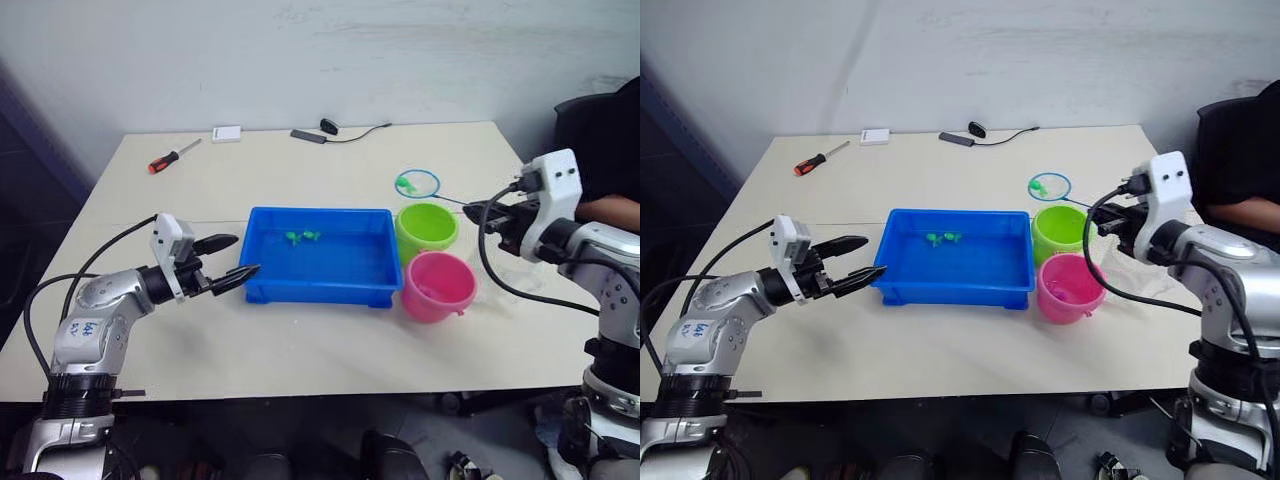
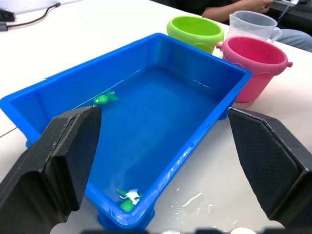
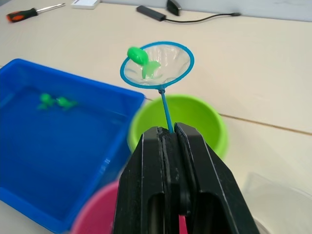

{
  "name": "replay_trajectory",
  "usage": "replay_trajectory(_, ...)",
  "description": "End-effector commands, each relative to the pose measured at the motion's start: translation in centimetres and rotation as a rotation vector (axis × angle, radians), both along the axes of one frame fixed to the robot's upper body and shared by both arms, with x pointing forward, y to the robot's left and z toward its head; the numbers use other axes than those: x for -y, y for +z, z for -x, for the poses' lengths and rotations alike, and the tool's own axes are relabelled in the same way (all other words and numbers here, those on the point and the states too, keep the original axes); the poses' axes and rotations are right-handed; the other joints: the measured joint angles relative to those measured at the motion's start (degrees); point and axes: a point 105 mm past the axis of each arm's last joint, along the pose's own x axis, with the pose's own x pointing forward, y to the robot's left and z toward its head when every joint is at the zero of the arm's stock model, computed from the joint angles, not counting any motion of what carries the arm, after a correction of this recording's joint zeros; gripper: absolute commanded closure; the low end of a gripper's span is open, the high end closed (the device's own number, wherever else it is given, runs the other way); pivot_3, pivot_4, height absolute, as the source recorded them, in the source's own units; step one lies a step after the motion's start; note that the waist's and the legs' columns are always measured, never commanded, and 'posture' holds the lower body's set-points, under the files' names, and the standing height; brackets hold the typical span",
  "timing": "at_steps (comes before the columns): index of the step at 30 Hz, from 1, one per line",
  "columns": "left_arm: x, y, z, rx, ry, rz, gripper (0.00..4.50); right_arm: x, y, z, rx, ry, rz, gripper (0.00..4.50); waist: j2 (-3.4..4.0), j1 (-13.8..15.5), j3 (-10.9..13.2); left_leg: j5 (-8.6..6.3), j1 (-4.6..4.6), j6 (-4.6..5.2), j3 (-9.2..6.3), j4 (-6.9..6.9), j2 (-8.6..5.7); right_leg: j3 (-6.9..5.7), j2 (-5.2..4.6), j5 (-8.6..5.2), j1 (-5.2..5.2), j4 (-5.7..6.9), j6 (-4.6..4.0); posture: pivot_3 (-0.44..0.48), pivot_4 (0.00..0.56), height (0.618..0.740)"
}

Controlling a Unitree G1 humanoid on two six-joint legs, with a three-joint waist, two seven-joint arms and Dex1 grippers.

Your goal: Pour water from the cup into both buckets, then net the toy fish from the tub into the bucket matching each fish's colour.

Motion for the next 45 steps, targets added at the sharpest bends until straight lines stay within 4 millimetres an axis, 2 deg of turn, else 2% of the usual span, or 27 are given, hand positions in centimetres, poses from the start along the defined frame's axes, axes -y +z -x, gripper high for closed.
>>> replay_trajectory(1,0.0,0.9,-0.3,0.041,-0.019,-0.015,0.03,1.9,0.5,0.7,0.043,-0.059,0.035,4.50,0.00,0.0,0.0,0.00,0.00,0.00,0.00,-0.03,0.00,-0.01,0.01,0.00,0.03,-0.04,0.00,0.000,0.150,0.740)
replay_trajectory(7,0.1,1.1,-0.6,0.046,-0.037,-0.025,0.03,2.1,-0.7,1.0,0.057,-0.070,0.189,4.50,-0.01,0.0,0.0,0.04,-0.05,0.00,0.05,-0.12,-0.02,0.00,0.02,0.01,0.03,-0.10,0.04,0.000,0.150,0.740)
replay_trajectory(10,0.4,1.1,-0.7,0.046,-0.050,-0.026,0.03,1.8,-0.9,0.9,0.114,-0.056,0.389,4.50,0.01,-0.1,0.0,0.05,-0.05,-0.01,0.06,-0.14,-0.04,0.00,0.02,0.02,0.04,-0.17,0.06,0.000,0.150,0.740)
replay_trajectory(22,1.0,0.9,-0.8,0.045,-0.076,-0.022,0.03,-0.3,0.5,0.6,0.439,0.046,1.046,4.50,-0.10,0.0,0.1,0.16,-0.02,-0.09,0.50,-0.22,-0.08,-0.05,0.04,0.03,0.06,-0.52,0.17,0.000,0.150,0.740)
replay_trajectory(28,1.0,0.9,-0.8,0.044,-0.081,-0.020,0.03,-0.4,-0.5,0.9,0.476,0.111,1.242,4.50,-0.25,0.0,0.2,0.07,0.00,-0.32,0.51,-0.24,-0.06,-0.06,0.05,0.02,0.08,-0.53,0.18,0.000,0.150,0.740)
replay_trajectory(35,1.2,0.8,-0.7,0.044,-0.089,-0.017,0.03,0.3,-1.7,0.7,0.434,0.112,1.284,4.50,-0.34,0.0,0.2,0.31,-0.01,-0.35,0.51,-0.24,-0.06,-0.05,0.04,0.01,0.09,-0.54,0.16,0.000,0.150,0.740)
replay_trajectory(39,1.2,0.8,-0.6,0.042,-0.088,-0.019,0.03,0.2,-1.1,0.4,0.457,0.095,1.274,4.50,-0.34,0.0,0.2,0.29,-0.01,-0.31,0.49,-0.26,-0.04,-0.05,0.04,0.01,0.08,-0.52,0.15,0.000,0.150,0.740)
replay_trajectory(41,1.1,0.8,-0.6,0.042,-0.086,-0.018,0.03,-0.3,-0.6,0.4,0.473,0.096,1.227,4.50,-0.34,0.0,0.2,0.30,-0.01,-0.30,0.49,-0.26,-0.05,-0.05,0.05,0.01,0.09,-0.52,0.15,0.000,0.150,0.740)
replay_trajectory(45,0.7,0.7,-0.5,0.039,-0.061,-0.023,0.03,-2.2,1.2,0.6,0.449,0.107,0.872,4.50,-0.34,0.0,0.2,0.34,0.00,-0.25,0.44,-0.26,-0.03,-0.05,0.04,0.04,0.10,-0.47,0.15,0.000,0.150,0.740)
